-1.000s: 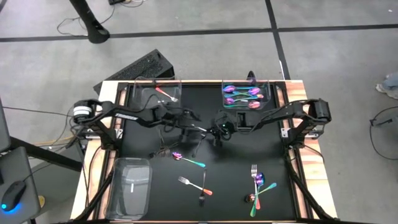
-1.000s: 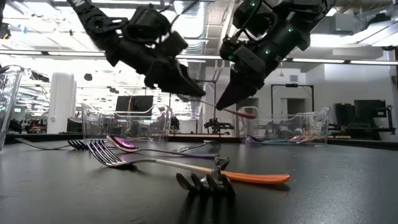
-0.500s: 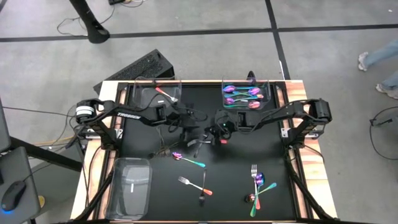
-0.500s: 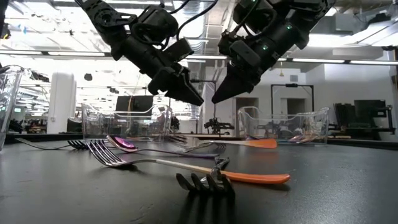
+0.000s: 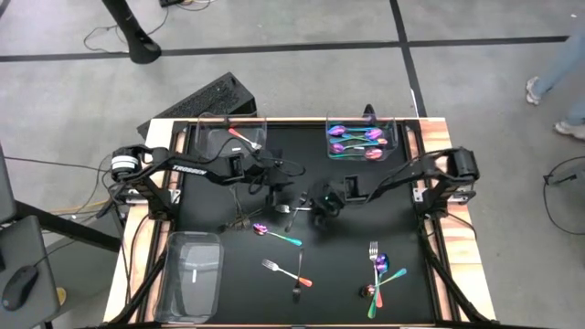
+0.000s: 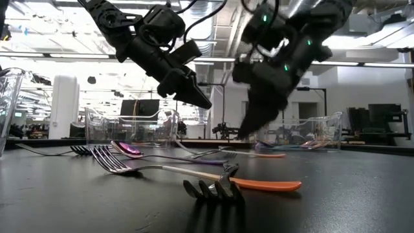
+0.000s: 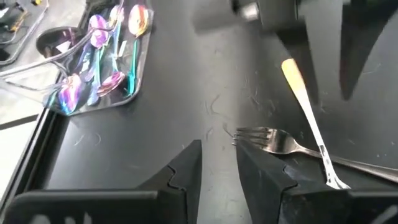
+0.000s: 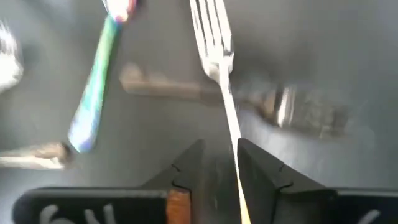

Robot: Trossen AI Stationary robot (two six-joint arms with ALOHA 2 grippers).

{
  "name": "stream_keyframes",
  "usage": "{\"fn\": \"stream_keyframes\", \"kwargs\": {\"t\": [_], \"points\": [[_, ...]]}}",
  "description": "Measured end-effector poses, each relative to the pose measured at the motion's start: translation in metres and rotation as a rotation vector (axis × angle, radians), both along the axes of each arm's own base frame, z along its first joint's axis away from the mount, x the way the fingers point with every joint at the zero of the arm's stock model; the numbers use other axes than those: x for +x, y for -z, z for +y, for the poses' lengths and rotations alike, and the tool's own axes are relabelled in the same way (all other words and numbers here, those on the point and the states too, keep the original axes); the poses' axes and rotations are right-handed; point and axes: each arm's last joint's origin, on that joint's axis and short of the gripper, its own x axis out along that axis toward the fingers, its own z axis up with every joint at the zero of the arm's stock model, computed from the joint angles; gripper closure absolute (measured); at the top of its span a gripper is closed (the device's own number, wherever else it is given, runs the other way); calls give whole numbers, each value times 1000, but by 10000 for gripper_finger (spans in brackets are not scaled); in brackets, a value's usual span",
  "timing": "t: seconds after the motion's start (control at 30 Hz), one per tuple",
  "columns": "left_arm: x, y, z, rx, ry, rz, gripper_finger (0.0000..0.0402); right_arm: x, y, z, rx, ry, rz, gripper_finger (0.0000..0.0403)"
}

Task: Sort silverware by color (type)
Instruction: Put the orange fork into top left transparent bin

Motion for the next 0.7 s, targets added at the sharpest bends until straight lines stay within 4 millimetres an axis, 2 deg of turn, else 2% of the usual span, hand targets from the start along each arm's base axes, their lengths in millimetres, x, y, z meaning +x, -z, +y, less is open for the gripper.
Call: {"fn": "stream_keyframes", "kwargs": {"t": [0.1, 0.2, 0.33, 0.43, 0.6, 0.7], "points": [[1, -1, 1, 3, -28, -14, 302, 13, 15, 6, -4, -16, -26, 268], [0, -1, 1, 13, -49, -8, 298, 21, 31, 6, -41, 11, 20, 257], [-1, 0, 2, 21, -68, 11, 296, 30, 40, 5, -103, 46, 38, 257], [-2, 1, 3, 20, -103, 21, 296, 34, 41, 5, -131, 38, 51, 283], [-3, 2, 6, 10, -169, 31, 296, 34, 34, 3, -163, 10, 64, 382], [-4, 2, 9, -13, -198, 27, 296, 32, 26, 2, -161, 12, 47, 383]]}}
